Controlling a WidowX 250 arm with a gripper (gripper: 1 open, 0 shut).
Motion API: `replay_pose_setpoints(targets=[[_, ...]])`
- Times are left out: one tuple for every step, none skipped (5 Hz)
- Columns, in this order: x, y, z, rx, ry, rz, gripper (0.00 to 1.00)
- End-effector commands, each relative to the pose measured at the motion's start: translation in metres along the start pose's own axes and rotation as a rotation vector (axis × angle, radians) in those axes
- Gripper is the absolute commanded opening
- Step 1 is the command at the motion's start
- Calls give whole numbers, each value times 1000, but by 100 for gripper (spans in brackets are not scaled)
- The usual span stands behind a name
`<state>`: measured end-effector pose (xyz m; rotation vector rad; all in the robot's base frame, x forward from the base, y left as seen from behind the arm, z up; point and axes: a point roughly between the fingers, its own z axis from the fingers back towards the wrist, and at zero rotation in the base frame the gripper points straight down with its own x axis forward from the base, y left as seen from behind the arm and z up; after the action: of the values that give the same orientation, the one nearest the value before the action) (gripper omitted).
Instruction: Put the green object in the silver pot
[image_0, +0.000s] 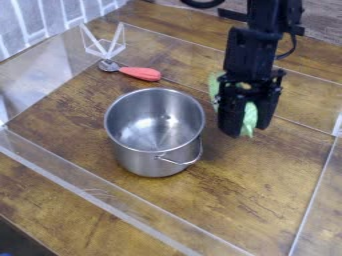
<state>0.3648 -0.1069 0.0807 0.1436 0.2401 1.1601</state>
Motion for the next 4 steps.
replay_pose_setpoints(targets=[[-1,8,36,-115,-7,45,0],[-4,2,34,-107,-18,0,0],[-7,-5,30,-99,-29,-45,0],[-9,-3,26,-95,-33,-62,0]])
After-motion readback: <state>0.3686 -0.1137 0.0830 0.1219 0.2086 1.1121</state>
